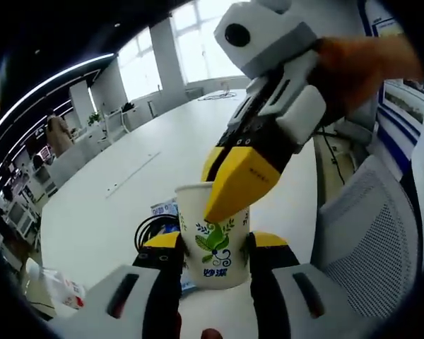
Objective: Arrange the tabletop items into an orderly group along one side of the table until the central work area is clear of visible clutter.
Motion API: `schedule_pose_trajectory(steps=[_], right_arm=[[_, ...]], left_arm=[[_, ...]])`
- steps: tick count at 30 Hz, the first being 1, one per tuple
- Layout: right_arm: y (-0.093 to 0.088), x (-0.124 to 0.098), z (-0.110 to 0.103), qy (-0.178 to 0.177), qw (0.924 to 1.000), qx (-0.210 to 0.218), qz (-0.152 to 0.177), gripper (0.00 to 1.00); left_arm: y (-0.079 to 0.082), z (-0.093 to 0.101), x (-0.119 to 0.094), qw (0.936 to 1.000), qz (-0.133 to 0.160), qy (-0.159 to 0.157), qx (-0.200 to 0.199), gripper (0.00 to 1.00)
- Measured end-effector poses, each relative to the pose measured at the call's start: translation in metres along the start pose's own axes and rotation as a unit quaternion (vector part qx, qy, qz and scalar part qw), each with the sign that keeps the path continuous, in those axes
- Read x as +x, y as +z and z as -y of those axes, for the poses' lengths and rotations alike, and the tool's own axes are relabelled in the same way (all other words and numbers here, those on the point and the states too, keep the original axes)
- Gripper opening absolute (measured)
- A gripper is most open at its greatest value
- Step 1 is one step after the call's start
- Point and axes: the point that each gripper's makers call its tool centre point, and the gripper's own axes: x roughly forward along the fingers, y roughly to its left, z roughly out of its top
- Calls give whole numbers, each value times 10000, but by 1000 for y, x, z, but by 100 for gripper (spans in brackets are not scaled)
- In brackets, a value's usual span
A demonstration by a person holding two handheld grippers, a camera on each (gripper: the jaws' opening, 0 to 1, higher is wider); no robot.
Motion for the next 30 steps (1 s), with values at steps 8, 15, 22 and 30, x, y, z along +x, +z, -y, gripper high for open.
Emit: schedule_pose_trajectory(steps=[8, 15, 22, 30], right_arm=[[-3, 3, -2, -2, 9997, 244, -2, 1], [-4, 5, -4, -4, 9996, 285, -36, 0], [-1, 12, -3, -73, 9997, 222, -15, 0], [-1, 22, -6, -124, 9999, 57, -77, 0]], left_arm=[[-1, 2, 1, 10000, 12, -33, -29, 36], [-3, 1, 1, 9999, 28, 8, -96, 36], [-5, -5, -1, 9998, 21, 158, -94, 38], [-12, -14, -2, 9993, -114, 355, -54, 40]])
